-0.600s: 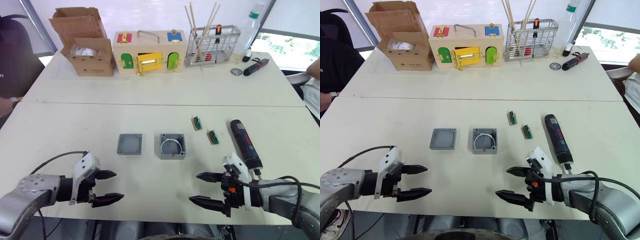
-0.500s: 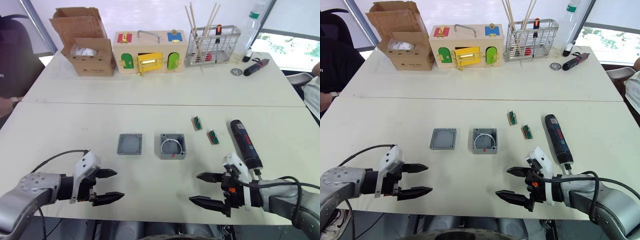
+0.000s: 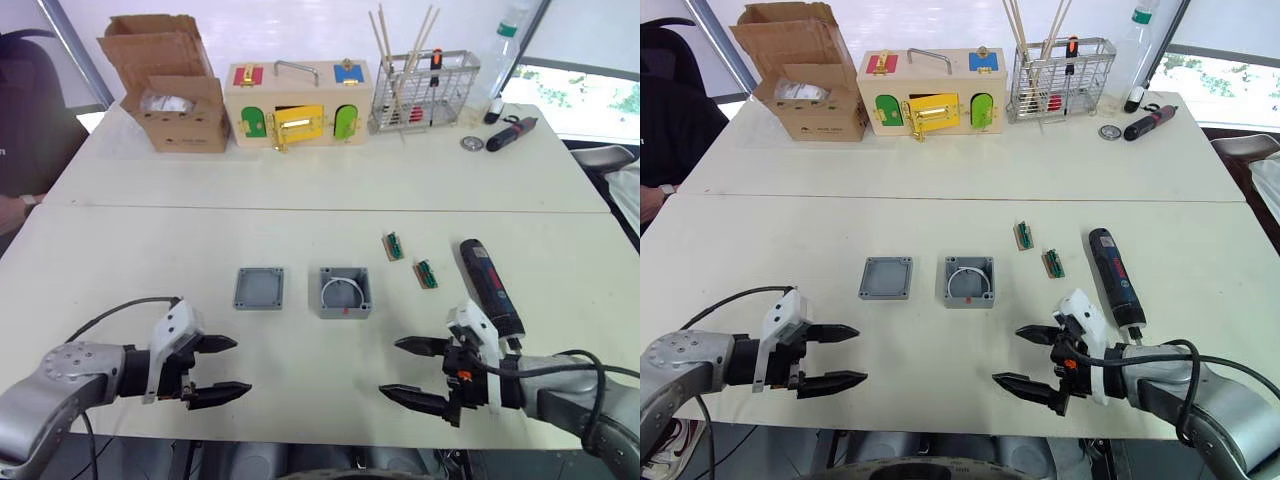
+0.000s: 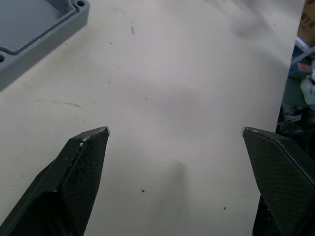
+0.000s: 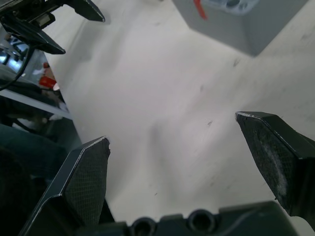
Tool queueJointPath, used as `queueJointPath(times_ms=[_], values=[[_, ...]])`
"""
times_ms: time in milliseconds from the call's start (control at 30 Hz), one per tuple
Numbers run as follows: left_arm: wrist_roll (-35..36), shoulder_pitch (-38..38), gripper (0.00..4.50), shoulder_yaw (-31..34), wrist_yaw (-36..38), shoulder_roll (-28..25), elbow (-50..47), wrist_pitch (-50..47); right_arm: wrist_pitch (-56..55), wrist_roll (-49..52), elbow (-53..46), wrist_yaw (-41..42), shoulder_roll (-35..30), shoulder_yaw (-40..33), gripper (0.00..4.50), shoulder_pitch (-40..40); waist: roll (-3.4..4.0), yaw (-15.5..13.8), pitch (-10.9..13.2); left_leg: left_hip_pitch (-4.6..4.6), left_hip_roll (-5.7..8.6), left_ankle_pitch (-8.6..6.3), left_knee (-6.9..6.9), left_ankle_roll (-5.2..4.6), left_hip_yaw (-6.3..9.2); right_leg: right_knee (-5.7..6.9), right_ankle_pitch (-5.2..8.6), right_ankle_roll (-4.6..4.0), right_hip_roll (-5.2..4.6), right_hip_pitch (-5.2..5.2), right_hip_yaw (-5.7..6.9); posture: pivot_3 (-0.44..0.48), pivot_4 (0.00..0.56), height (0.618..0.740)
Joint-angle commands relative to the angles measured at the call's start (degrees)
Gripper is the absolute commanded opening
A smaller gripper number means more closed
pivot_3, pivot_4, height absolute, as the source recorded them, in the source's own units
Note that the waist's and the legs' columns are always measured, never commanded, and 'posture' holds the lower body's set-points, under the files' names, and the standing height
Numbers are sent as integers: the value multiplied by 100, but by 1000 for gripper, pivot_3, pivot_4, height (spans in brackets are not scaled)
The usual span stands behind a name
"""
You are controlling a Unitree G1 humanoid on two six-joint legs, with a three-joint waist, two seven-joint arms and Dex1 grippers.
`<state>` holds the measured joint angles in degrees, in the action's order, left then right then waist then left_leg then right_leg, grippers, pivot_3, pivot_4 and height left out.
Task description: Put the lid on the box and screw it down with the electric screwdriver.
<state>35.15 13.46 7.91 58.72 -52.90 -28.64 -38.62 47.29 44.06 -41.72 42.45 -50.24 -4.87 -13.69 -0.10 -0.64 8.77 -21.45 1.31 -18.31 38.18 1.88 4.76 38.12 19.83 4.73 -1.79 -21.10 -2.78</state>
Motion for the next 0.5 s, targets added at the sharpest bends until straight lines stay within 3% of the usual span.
queueJointPath(times_ms=[33, 133, 200, 267, 333, 500], values=[[263, -538, 4436, 376, -522, -62, -192, -563, 126, 211, -91, -25, -106, -412, 4500, 111, -2, -18, 1, 0, 0, 0, 0, 0, 0, 0, 0, 0, 0, 0, 0, 0, 150, 740], [440, -1552, 4436, 459, -345, -469, -101, -773, 386, 826, -136, -316, 53, -945, 4500, 309, -16, -22, 9, -2, 0, 1, 2, 1, 4, 2, 0, 0, 0, 0, 4, 0, 150, 740], [271, -2329, 4436, 42, -85, -698, 83, -708, 551, 1294, -205, -497, 132, -1100, 4500, 462, -19, -4, 11, -3, 1, 4, 2, 7, 8, 3, -3, -2, 4, 1, 9, 0, 150, 740], [-499, -3036, 4436, -835, 249, -820, 295, -144, 757, 1655, -316, -618, 53, -1172, 4500, 541, -10, 10, 13, 0, 4, 4, 0, 7, 2, 1, -3, -1, 2, 2, 6, 0, 150, 740], [-1101, -3783, 4436, -1629, 491, -729, 617, 151, 910, 1922, -360, -845, 15, -1178, 4500, 702, -5, 19, 16, -2, 6, 4, -6, 7, -3, -3, -2, -1, 3, -1, 1, 0, 150, 740], [-1497, -5377, 4436, -2781, 1383, 9, 1296, 350, 854, 1993, -505, -1368, 160, -1050, 4500, 949, -36, 22, 41, -17, 3, 6, 0, 8, -2, 8, -3, -1, 14, -18, 2, 0, 150, 740]])
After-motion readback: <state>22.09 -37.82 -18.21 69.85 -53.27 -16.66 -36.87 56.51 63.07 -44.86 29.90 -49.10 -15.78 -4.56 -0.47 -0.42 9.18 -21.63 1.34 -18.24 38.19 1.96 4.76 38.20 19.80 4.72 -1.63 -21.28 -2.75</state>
